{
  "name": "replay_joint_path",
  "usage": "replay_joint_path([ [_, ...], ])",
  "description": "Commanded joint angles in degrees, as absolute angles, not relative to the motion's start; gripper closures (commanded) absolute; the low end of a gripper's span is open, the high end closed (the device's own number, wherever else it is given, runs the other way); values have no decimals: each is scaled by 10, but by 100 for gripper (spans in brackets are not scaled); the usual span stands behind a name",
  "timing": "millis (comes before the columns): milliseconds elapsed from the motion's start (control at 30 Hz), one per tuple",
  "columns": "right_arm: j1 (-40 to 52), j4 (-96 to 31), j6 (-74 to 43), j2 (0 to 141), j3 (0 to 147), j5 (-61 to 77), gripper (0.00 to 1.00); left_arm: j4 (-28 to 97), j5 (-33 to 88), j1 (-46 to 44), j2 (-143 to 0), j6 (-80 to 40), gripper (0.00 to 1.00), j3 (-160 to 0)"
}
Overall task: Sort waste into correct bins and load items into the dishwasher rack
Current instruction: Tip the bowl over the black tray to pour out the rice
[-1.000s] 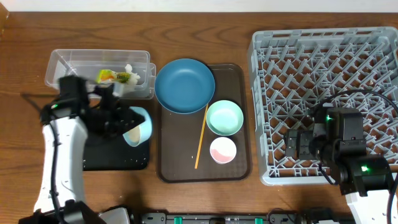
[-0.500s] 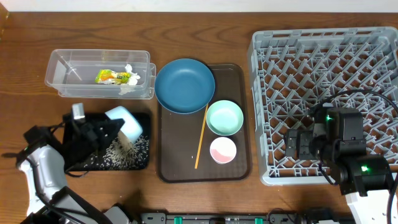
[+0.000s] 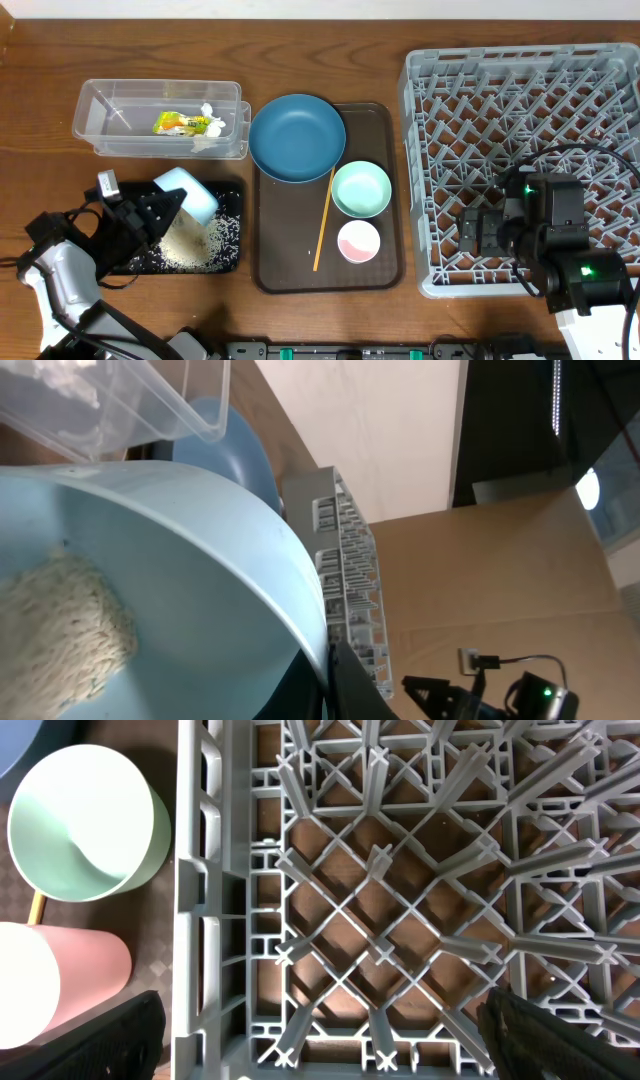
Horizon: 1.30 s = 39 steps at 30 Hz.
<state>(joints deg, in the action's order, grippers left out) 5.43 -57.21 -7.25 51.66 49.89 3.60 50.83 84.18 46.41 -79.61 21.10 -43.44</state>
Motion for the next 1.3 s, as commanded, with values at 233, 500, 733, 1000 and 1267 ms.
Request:
replay_joint_path([
  [233, 52, -573, -77, 517, 509, 32, 1, 482, 864, 468, -794, 229, 90, -431],
  [500, 52, -573, -77, 517, 509, 32, 1, 482, 864, 468, -794, 229, 94, -431],
  [733, 52, -572, -77, 517, 509, 32, 1, 472, 864, 468, -794, 221, 94, -431],
  [1000, 52, -572, -77, 517, 509, 32, 1, 472, 881, 468, -794, 220, 94, -431],
  [1267, 52, -571, -77, 517, 509, 32, 1, 455, 894, 468, -794, 156, 94, -431],
])
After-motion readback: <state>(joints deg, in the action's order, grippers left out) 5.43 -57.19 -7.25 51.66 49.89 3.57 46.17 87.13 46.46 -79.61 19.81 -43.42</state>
